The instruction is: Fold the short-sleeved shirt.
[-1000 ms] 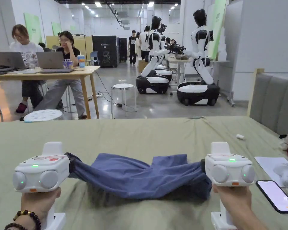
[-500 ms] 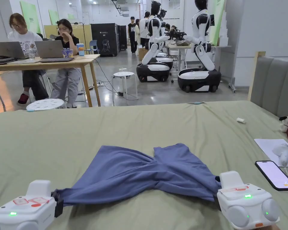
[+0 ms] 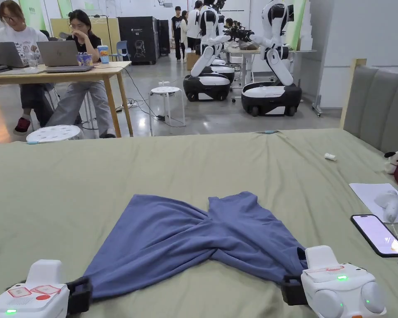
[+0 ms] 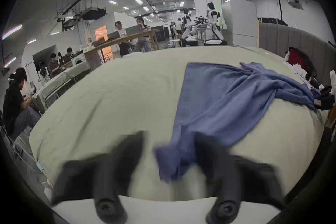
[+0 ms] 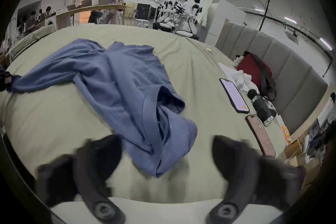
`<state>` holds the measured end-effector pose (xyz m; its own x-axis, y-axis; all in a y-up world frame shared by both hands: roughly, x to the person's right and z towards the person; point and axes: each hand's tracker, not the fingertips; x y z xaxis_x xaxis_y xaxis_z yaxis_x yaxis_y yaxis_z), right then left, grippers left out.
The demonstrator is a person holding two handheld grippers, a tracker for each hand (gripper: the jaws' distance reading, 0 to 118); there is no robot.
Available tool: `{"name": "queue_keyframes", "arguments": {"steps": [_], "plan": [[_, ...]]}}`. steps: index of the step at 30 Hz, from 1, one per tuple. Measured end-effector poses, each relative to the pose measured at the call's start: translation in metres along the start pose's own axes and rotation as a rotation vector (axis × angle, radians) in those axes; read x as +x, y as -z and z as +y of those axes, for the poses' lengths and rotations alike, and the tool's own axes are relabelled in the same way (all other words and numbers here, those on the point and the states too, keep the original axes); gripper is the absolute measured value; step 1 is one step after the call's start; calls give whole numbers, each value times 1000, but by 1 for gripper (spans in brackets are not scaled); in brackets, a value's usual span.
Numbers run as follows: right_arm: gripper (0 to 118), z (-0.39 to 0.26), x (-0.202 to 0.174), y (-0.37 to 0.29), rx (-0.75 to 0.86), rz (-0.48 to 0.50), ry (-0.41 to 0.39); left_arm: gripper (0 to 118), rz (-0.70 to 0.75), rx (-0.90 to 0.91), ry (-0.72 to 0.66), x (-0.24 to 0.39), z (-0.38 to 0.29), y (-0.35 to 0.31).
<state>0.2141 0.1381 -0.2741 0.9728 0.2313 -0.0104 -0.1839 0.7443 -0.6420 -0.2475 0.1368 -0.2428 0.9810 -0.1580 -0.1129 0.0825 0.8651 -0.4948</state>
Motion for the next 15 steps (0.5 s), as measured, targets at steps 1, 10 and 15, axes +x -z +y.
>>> {"name": "queue_keyframes", "arguments": {"steps": [1, 10, 15], "plan": [[116, 5, -1, -9, 56, -8, 4, 99, 25, 26, -6, 1, 4, -4], [19, 32, -23, -34, 186, 48, 38, 67, -41, 104, -49, 11, 32, -21], [0, 32, -38, -29, 150, 129, 28, 0, -40, 74, -86, 2, 26, -24]]}}
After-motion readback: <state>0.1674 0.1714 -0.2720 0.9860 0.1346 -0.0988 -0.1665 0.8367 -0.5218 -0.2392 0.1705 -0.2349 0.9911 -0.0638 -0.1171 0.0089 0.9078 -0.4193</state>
